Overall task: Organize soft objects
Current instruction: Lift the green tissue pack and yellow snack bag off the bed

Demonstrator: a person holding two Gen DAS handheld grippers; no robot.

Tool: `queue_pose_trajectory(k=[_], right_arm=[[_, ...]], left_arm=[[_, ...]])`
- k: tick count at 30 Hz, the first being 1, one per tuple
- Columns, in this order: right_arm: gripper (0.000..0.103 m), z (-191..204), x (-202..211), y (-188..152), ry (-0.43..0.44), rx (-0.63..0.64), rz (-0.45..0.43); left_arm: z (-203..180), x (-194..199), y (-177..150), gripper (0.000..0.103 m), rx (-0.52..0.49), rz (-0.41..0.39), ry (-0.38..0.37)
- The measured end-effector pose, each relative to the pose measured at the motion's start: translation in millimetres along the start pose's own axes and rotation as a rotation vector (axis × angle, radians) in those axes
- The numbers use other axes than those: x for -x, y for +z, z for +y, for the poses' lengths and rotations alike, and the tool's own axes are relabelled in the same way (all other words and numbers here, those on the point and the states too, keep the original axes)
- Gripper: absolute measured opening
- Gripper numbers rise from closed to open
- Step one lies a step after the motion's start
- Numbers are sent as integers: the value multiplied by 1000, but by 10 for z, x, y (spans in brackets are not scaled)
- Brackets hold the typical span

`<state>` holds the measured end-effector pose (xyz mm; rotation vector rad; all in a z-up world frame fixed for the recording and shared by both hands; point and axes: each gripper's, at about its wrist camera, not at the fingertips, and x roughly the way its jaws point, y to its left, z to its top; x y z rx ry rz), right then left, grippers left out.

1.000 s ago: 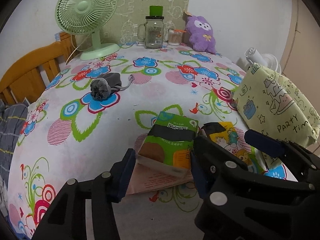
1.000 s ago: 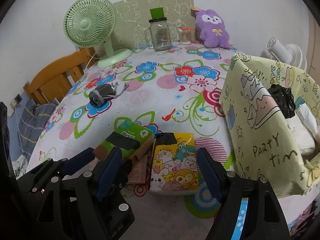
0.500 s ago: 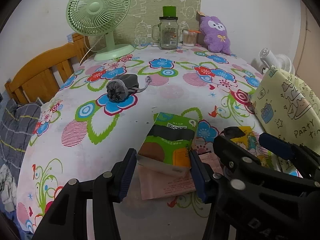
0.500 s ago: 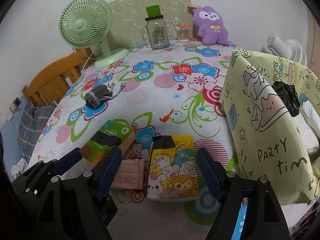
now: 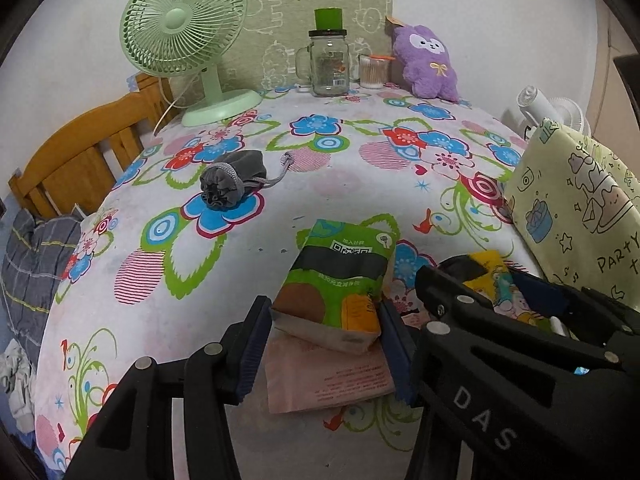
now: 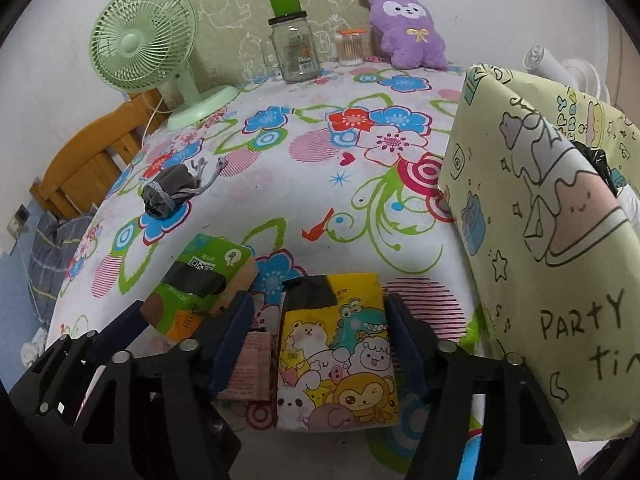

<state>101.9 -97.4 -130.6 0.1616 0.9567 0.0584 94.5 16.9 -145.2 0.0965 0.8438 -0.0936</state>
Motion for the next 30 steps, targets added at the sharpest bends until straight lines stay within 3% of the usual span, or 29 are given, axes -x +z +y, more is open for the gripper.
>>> queue_pose_trajectory(k=[1,9,30], right_arm=[[58,12,-4,4,2,8,-1],[51,22,-16,29,3,17,2],[49,64,306,75,25,25,-53]], left_arm=[[-2,-2,0,55,-1,-1,1],[-9,-16,27,55,0,-2,-7],[6,261,86,52,36,-40,-44]])
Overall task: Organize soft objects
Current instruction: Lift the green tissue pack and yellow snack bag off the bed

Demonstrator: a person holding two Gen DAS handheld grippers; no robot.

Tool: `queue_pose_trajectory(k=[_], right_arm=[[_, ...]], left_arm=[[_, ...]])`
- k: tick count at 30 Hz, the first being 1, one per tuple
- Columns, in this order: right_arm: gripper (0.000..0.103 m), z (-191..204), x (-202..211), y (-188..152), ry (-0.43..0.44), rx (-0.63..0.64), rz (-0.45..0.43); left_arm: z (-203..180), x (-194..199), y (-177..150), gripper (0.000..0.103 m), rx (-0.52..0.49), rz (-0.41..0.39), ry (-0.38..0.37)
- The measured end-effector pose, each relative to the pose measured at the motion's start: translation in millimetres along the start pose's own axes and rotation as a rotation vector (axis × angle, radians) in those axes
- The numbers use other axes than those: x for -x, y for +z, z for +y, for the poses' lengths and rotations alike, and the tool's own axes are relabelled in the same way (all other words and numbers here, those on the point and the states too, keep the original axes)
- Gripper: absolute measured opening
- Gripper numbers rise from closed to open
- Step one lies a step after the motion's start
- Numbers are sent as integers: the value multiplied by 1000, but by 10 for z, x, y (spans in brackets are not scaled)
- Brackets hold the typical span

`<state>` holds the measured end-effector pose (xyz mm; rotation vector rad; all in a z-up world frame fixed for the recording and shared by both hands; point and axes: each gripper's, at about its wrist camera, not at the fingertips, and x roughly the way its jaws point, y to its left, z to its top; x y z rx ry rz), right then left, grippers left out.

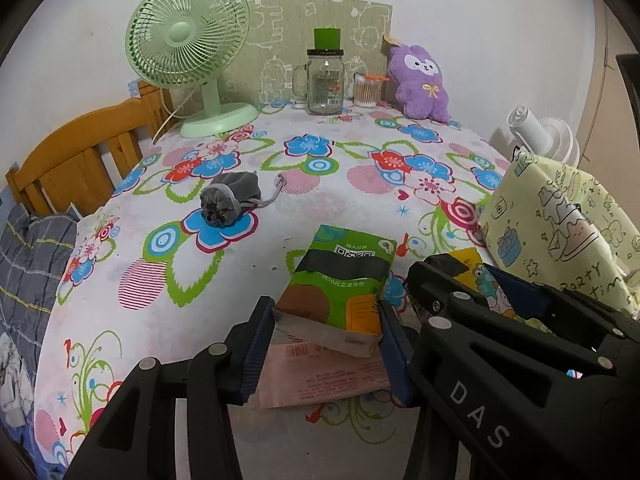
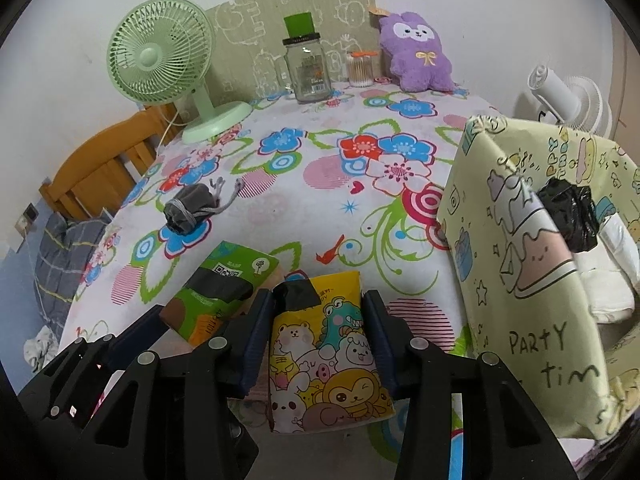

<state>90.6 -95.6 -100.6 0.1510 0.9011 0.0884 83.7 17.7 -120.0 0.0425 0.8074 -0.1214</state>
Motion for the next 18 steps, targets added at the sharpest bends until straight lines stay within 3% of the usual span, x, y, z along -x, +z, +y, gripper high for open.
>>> queue_pose_trajectory(k=[18], right_arm=[[49,88,375,80,12,39,-76]], left_arm=[[-21,360,66,52,25,-60,7]])
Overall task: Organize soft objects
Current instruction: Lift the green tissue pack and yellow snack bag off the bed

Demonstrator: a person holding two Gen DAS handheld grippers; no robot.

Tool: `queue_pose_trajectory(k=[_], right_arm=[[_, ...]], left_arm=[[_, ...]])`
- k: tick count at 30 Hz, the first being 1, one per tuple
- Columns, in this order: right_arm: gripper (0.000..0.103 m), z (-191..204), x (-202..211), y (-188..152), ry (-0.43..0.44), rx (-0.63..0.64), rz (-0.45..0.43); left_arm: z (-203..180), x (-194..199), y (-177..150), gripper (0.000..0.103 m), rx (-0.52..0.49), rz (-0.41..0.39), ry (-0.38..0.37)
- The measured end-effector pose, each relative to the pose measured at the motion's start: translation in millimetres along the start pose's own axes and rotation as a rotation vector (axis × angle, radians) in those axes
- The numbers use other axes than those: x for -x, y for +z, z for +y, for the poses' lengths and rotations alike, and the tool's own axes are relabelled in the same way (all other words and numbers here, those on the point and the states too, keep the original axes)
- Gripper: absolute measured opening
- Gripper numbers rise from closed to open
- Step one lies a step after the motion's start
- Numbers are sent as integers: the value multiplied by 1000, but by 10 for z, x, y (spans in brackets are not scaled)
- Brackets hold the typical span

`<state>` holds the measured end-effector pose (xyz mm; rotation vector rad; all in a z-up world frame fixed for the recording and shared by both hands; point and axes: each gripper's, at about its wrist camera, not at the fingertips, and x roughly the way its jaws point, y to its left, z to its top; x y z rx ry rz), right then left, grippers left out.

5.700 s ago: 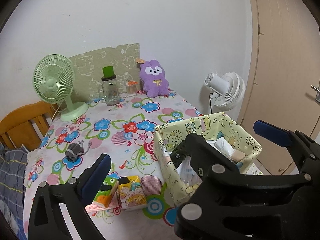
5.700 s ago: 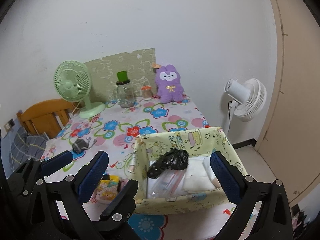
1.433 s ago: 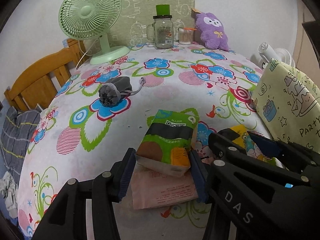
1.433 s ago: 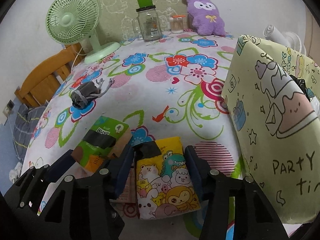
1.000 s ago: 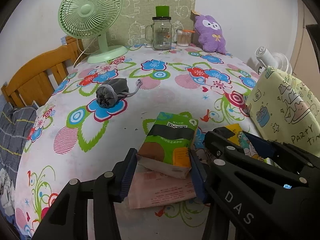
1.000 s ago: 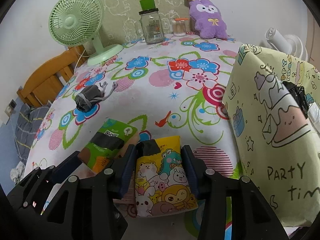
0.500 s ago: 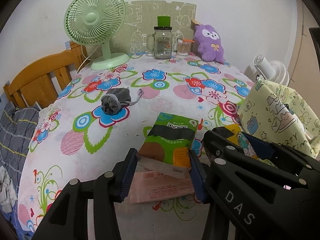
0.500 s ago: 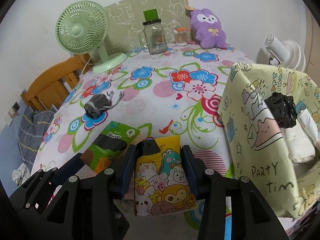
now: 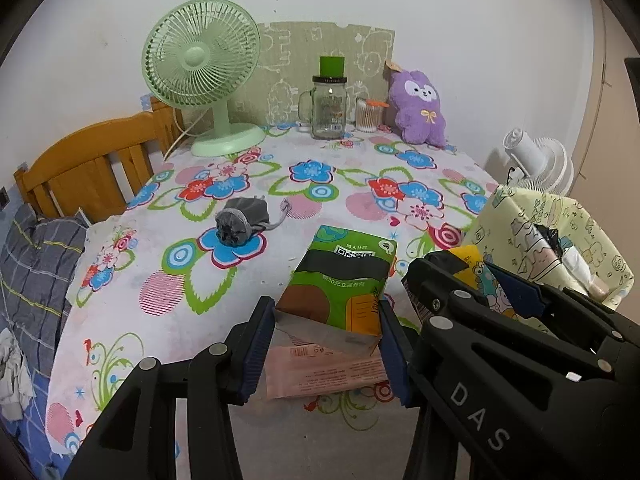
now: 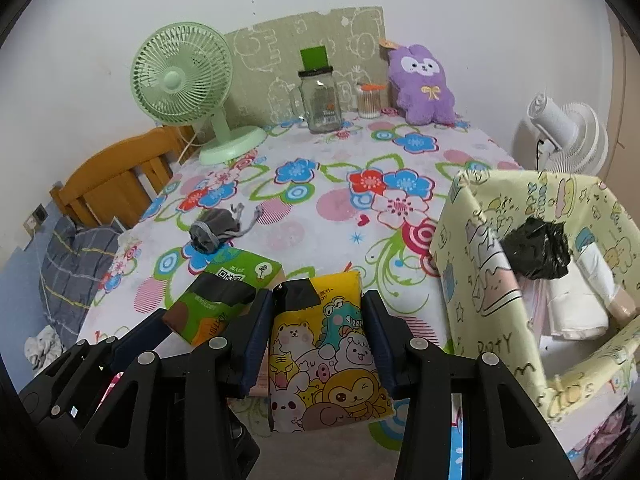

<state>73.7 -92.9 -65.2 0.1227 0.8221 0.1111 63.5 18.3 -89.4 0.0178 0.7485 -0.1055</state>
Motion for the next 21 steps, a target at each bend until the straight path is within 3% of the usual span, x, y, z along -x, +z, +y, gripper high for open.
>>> queue_pose_trajectory(k=[21], right_arm=[[49,-2,551,145,25,27,-97]], left_arm=[[-138,496,154,52,0,-92,19]])
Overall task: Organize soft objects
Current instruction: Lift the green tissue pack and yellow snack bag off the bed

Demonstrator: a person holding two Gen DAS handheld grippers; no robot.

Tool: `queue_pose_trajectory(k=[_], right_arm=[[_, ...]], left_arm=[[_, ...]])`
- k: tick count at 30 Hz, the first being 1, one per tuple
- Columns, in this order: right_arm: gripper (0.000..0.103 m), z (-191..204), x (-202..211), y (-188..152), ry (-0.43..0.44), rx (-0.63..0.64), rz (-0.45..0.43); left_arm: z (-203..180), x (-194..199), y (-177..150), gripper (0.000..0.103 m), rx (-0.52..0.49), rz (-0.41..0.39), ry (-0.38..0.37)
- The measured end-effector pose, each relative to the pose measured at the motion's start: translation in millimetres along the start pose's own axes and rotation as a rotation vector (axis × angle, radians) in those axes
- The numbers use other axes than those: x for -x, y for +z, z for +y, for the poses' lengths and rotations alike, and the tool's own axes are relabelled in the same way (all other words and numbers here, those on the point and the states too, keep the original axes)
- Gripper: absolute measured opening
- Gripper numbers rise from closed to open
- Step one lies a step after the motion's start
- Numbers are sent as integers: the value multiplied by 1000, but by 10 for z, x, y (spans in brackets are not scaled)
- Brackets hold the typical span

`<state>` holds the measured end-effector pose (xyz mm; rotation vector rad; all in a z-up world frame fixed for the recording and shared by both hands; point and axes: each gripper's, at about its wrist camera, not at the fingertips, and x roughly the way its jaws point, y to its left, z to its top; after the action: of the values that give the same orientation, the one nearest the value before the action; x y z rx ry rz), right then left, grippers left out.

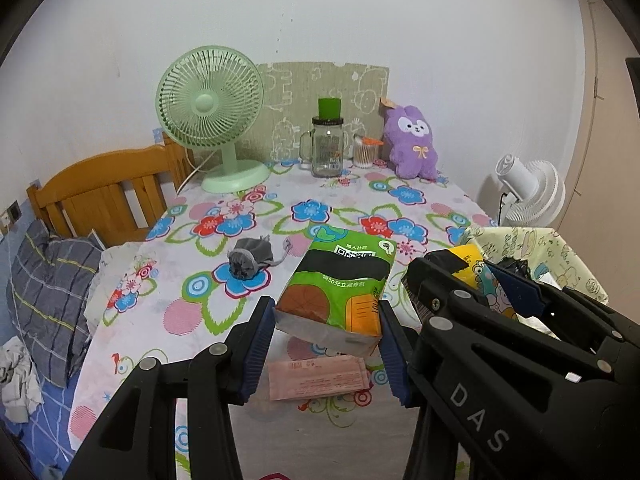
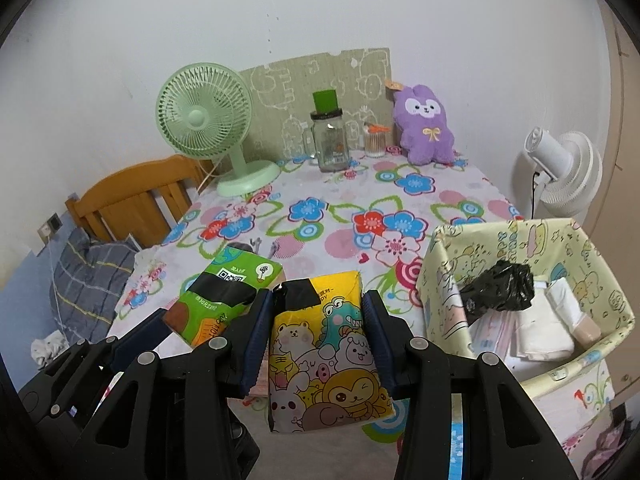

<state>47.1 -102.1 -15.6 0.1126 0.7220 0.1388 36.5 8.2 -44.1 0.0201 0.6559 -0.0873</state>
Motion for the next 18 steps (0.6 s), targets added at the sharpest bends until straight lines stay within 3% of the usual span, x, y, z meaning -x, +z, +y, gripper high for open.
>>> queue_pose_trajectory(k=[18], right_arm=[[49,-103,321,273,8,20,-62]], left_arm=[[-178,251,264,52,-9,-64,2]])
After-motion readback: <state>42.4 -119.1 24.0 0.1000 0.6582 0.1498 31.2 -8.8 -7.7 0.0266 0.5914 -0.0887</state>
